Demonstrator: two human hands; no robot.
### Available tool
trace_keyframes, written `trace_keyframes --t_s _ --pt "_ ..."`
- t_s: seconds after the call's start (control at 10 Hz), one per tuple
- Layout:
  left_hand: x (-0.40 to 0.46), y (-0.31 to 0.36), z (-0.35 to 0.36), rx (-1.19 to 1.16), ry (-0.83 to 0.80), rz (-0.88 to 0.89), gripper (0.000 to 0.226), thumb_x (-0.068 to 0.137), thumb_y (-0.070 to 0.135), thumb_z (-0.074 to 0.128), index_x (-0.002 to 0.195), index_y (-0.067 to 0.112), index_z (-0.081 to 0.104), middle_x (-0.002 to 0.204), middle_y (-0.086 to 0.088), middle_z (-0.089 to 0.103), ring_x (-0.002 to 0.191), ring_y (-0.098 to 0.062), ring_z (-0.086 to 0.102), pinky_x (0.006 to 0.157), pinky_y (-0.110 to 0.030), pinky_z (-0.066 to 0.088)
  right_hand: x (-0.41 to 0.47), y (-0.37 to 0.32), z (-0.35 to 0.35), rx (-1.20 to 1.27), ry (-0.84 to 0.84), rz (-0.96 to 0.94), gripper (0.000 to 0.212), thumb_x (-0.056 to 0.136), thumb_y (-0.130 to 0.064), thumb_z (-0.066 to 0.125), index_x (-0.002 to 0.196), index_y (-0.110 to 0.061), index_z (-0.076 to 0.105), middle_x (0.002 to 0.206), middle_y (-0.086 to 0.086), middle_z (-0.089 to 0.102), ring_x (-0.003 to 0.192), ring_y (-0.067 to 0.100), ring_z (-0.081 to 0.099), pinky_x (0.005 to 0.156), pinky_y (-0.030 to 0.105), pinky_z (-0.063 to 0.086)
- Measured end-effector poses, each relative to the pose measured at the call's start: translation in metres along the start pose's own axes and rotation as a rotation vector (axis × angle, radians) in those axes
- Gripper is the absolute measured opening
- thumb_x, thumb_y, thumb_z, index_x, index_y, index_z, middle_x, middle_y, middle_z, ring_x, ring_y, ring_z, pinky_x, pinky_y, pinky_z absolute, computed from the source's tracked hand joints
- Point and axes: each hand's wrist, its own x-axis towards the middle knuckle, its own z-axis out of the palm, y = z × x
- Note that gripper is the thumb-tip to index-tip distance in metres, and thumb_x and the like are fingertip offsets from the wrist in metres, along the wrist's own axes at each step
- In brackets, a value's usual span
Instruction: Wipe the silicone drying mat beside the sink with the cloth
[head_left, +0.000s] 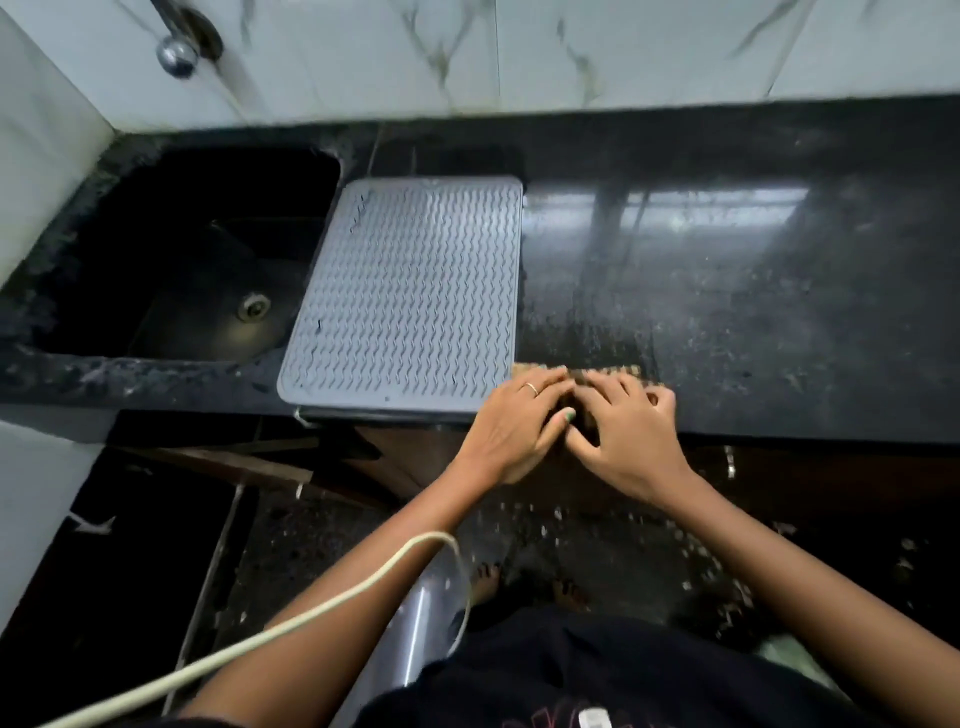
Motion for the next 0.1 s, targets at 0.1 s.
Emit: trace_keyframes --t_s 0.1 --pt "0.0314 -0.0033 -0.0695 0.007 -0.081 -0.006 0.033 0.1 0.032 0.045 0.128 0.02 0.059 0.135 0.0 0.056 0.116 -0.02 0.057 0.098 -0.037 0.046 0.0368 -0.0015 -0.076 0.024 -0.396 -0.158 0.039 0.092 -0.05 0.041 0.122 -0.029 0.056 0.127 -0.001 0.056 0.117 0.021 0.051 0.091 0.039 0.038"
